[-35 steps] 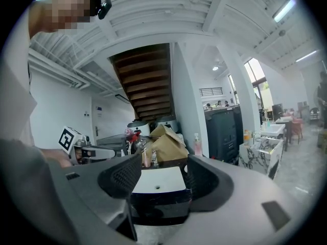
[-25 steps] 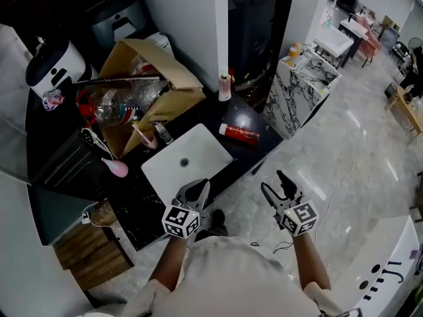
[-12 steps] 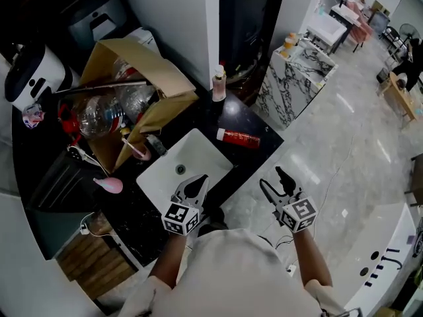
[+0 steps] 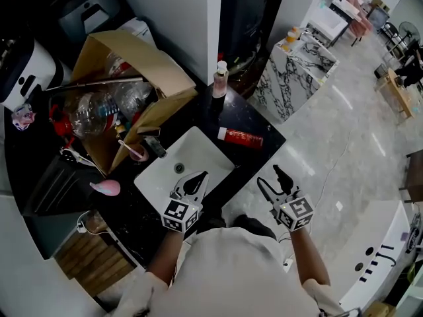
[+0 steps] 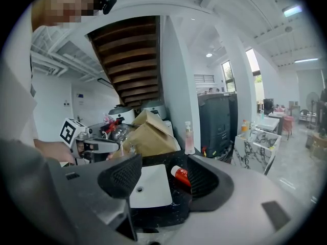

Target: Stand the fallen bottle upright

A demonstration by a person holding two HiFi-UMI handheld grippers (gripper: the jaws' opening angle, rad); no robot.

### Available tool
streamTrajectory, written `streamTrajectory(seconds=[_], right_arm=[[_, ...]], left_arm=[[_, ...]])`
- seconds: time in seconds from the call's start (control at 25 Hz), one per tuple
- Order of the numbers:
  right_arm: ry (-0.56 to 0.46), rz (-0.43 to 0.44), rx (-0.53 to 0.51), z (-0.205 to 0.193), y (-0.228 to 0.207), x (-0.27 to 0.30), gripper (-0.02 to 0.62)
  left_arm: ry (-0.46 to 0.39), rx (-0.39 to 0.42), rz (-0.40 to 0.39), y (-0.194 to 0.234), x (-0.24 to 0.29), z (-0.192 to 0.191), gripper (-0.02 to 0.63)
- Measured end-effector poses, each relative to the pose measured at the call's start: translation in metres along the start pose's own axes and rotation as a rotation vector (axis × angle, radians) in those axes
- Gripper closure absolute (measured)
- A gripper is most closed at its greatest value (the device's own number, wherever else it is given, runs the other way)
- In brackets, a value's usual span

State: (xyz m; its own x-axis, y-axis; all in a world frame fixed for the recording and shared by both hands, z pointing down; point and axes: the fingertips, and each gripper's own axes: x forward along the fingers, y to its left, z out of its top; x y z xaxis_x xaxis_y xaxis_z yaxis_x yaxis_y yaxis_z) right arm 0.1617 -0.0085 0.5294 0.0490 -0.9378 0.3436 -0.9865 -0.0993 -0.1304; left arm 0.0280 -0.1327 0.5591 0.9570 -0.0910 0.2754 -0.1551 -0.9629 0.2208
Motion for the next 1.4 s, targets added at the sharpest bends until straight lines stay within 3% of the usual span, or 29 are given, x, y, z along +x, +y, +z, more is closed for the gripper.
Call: streamTrajectory(seconds=[0.48,1.0,1.4], right_arm=[[0.005,0.071,-0.012,0.008,-0.026,0.027,0.307],[0.066,0.25,-0.086,0.025,-0.067,0.084,0.303],[0.17,0.39,-0.159,0.008,-0.074,0.136,0.299]], left_arm=[[0.009,-0.025,0.065,0.003,0.016,0.0,0.598],[-0.023,-0.118,0.246,0.013,0.04,0.015,0.598],[-0.019,-0.179,0.349,0.021,0.047,0.006,0.598]])
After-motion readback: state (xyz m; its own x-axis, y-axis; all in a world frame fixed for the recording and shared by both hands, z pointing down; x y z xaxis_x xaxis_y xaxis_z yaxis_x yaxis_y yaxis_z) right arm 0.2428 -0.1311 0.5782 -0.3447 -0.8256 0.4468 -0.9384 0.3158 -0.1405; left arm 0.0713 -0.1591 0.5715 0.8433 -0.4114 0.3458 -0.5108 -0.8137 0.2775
